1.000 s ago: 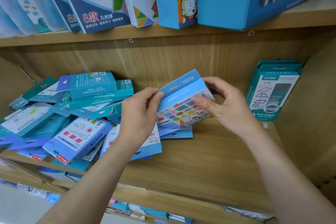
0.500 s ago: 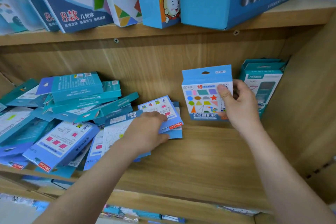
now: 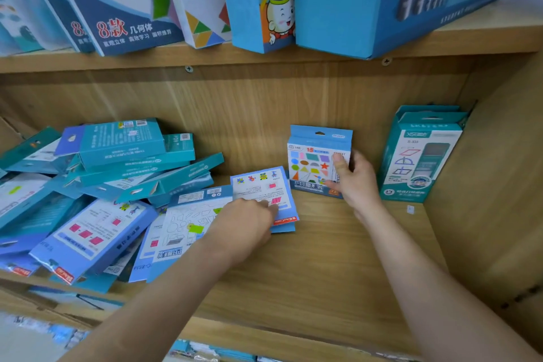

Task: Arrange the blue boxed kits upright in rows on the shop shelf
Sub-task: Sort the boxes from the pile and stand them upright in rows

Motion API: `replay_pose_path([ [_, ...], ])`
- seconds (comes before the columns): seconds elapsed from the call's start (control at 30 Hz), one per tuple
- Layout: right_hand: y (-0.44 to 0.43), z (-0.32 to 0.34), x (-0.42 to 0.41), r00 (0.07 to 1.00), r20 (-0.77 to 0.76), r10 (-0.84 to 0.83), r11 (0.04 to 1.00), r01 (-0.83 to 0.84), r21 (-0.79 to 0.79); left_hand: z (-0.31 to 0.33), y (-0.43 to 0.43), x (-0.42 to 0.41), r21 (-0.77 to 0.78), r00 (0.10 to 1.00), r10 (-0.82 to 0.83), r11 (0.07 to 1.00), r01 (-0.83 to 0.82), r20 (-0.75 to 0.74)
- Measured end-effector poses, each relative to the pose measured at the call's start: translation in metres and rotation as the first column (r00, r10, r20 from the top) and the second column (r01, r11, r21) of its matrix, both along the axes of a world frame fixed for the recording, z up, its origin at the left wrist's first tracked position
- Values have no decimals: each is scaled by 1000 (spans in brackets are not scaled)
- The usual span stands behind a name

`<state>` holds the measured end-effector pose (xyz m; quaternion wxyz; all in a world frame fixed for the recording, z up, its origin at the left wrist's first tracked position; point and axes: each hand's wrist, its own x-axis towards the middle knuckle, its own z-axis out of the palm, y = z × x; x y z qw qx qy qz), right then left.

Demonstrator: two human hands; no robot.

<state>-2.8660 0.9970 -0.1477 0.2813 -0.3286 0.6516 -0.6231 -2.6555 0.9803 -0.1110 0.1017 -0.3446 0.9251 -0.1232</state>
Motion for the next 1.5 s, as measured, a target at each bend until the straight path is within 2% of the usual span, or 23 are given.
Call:
replay_pose_path([
  [0.07,0,4,-4,997,-59,39,998,-36,57,3,1,4,49,999,-31,998,32,-13],
  [0.13,3,12,-10,944,-315,92,976,-23,215,6,4,8,62,998,-60,996,62,-31],
  [0.17,5,15,-13,879,-461,124,949,30,314,6,5,10,60,997,-57,996,60,-48],
  [0.23,9,23,-12,750,-641,159,883,182,433,10,9,13,-54,988,-98,994,92,-116],
  [0.3,14,30,-8,724,-678,123,858,266,440,23,10,12,-249,959,-202,957,149,-201],
  [0.37,25,34,-1,734,-678,46,910,249,330,39,7,13,-370,870,-308,915,160,-384],
  [0.4,33,37,3,752,-660,0,955,196,224,46,5,14,-370,805,-322,919,139,-498],
  [0.47,50,50,13,864,-503,28,1000,-24,15,64,5,12,-193,659,-204,977,90,-724],
  [0.5,59,58,19,920,-365,144,983,-175,-52,71,5,11,-56,581,-88,996,74,-809],
  [0.53,67,64,26,927,-250,280,945,-312,-97,76,3,8,55,508,8,995,78,-862],
  [0.6,75,70,33,887,-204,413,890,-441,-116,83,-2,3,182,403,126,978,105,-907],
  [0.73,82,74,39,907,-200,371,909,-399,-119,84,-6,-5,344,314,279,922,177,-907],
  [1.0,94,73,35,933,-188,308,939,-330,-99,82,2,-16,464,264,400,845,264,-878],
  [1.2,103,63,26,929,-298,221,967,-248,-56,79,6,-20,449,302,369,855,261,-879],
  [1.23,105,61,24,933,-316,169,980,-195,-50,77,5,-18,430,339,340,872,236,-877],
  [1.27,106,58,21,935,-339,100,991,-122,-45,73,2,-16,411,423,305,893,184,-853],
  [1.3,106,55,18,932,-362,29,998,-46,-38,68,-1,-14,378,553,262,920,104,-791],
  [1.33,107,52,14,925,-379,-33,999,24,-29,61,-3,-13,325,711,225,946,5,-666],
  [1.37,107,49,11,916,-390,-93,996,90,-25,51,-3,-13,259,855,207,962,-89,-476],
  [1.4,107,46,7,908,-391,-153,988,151,-35,39,-3,-14,195,944,202,969,-154,-261],
  [1.47,107,42,2,905,-355,-235,972,229,-59,13,2,-17,141,981,182,971,-190,71],
  [1.5,107,40,1,911,-327,-250,968,240,-70,2,4,-19,126,974,164,975,-184,158],
])
